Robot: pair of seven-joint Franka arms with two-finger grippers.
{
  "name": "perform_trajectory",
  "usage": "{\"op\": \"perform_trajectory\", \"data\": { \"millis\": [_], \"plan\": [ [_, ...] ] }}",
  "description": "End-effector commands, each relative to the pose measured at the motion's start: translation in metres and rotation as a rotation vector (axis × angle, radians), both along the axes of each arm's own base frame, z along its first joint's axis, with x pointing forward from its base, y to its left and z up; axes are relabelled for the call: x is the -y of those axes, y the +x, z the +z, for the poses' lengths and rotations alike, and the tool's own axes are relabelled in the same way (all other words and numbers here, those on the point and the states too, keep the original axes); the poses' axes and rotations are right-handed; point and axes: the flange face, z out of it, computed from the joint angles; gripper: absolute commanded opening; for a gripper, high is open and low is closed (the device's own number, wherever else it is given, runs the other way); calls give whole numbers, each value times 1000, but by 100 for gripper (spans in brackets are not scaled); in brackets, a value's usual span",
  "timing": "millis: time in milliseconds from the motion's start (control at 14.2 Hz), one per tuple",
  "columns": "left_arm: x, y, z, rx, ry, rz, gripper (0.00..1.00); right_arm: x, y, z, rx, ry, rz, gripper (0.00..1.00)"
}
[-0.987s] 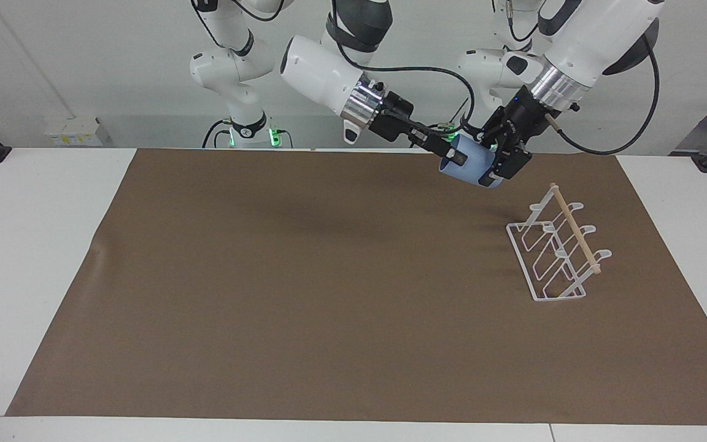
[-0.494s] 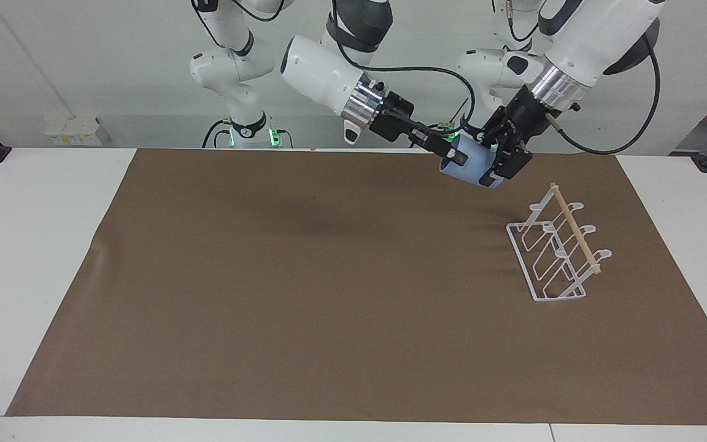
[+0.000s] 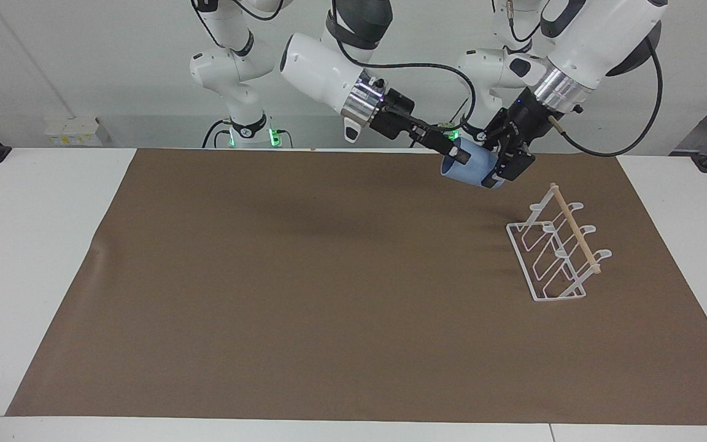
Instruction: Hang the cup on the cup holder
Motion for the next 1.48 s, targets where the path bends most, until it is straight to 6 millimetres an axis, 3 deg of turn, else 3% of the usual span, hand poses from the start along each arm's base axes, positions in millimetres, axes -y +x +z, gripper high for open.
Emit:
{"op": "perform_trajectory", "data": {
  "millis": [0,282,564,917,1199,1410],
  "plan": [
    [-4,-2,-1,9,16,14,0,-2,2,3,-9,22,-17,51],
    [-10,0,-3,29,101,16,0,-2,3,4,0,19,-16,51],
    [-23,2,-6,81,334,34,0,2,5,5,39,-3,-3,51],
    [-36,4,-16,145,508,44,0,3,7,8,332,-246,203,51],
    [-45,13,-25,230,728,96,0,29,15,9,473,-471,416,51],
    [-43,12,-34,249,776,86,0,53,13,16,580,-633,594,53]
  ]
}}
